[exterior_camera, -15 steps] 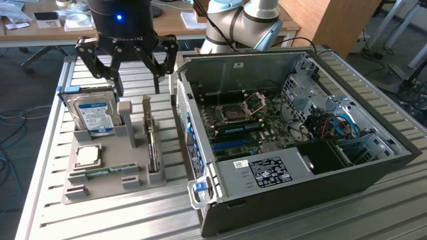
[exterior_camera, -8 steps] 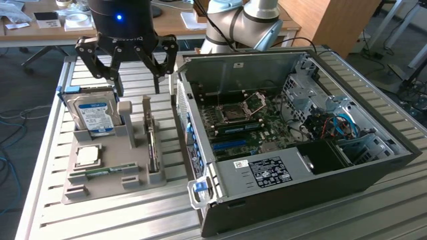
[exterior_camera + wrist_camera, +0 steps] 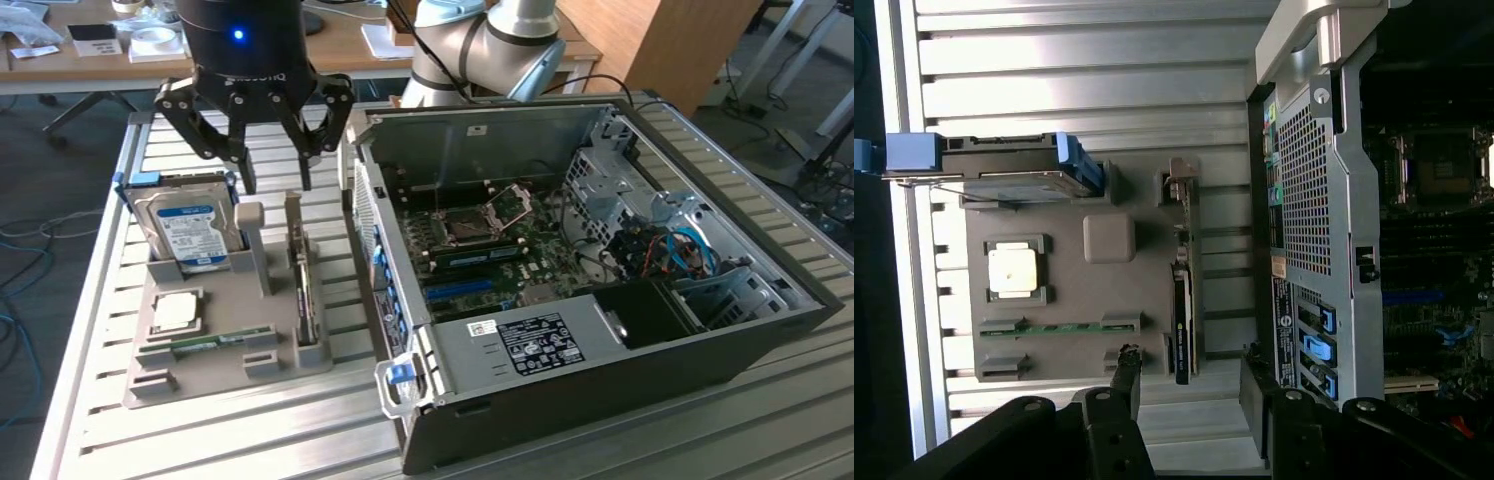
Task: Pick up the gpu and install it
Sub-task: 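Pick up the gpu and move the gpu toward the slot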
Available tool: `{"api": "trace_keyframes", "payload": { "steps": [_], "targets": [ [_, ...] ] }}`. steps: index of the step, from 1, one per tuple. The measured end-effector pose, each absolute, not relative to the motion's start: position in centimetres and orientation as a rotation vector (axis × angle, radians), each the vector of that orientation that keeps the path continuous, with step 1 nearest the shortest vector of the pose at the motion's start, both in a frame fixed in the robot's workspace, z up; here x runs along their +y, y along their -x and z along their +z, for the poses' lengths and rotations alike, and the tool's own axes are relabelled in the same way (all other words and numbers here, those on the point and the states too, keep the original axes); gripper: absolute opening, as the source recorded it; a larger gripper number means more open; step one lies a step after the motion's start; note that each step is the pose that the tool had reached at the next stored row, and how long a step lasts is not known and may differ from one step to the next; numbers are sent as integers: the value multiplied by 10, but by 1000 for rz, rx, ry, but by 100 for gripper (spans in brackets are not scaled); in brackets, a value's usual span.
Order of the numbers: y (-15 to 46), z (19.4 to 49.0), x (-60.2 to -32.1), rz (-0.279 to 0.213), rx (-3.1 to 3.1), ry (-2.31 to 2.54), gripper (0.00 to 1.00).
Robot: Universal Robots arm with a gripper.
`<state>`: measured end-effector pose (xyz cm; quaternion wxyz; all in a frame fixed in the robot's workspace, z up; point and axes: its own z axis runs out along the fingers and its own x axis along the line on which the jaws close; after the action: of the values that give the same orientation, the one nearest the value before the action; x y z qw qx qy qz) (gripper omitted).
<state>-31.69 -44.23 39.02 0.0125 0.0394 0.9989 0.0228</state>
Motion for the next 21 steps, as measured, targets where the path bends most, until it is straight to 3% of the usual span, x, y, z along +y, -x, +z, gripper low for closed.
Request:
{"api": "trace_keyframes", "payload": {
  "steps": [1, 21],
  "targets": [
    [317, 390, -442, 71, 3113, -123, 53],
    [317, 375, -442, 66, 3113, -123, 53]
  ]
}}
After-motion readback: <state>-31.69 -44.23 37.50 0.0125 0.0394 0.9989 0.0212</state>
